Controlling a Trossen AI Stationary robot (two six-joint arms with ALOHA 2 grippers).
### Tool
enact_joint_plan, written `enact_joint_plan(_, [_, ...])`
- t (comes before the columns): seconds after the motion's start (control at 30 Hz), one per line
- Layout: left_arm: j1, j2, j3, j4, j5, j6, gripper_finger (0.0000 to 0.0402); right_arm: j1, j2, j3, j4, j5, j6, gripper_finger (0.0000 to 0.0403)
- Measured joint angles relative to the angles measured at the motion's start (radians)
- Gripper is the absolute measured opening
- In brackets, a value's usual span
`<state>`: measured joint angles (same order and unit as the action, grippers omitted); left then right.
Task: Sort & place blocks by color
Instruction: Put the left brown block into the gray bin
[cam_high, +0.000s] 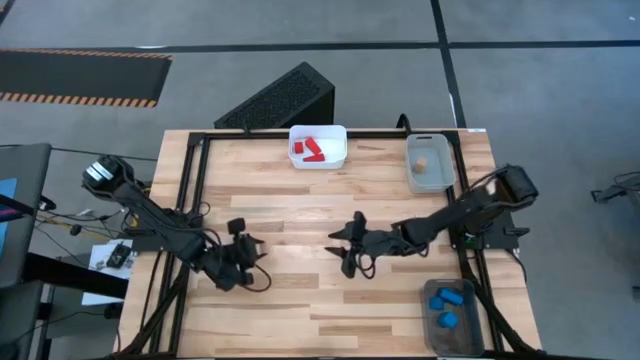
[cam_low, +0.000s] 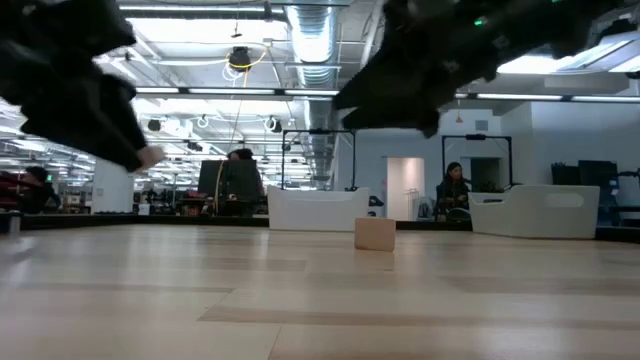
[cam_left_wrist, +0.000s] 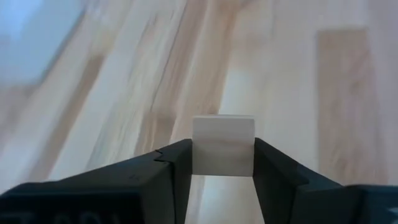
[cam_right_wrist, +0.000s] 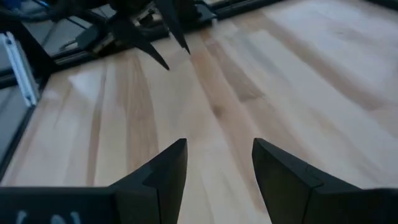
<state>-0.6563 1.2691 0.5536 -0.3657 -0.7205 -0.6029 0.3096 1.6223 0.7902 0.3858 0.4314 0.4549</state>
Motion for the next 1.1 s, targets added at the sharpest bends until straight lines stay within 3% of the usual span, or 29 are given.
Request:
enact_joint_plan(0.33, [0.019,0.111,0.001,0.372,-0.201,0.399,0.0117,-0.035,0.221,0.161,0.134,-0.065,0.055,0.0204])
enact_joint_plan(0.67, [0.043,0.278,0.001,0.667,-0.351,0.639,0.0121,-0.051,0.259,0.24,0.126,-0.15,0.08,0.0204])
enact_joint_plan(1.1, [0.028,0.337,0.092,0.702,-0.391,0.735,0.0119,-0.053,0.264,0.239,0.15,-0.134,0.227,0.0204])
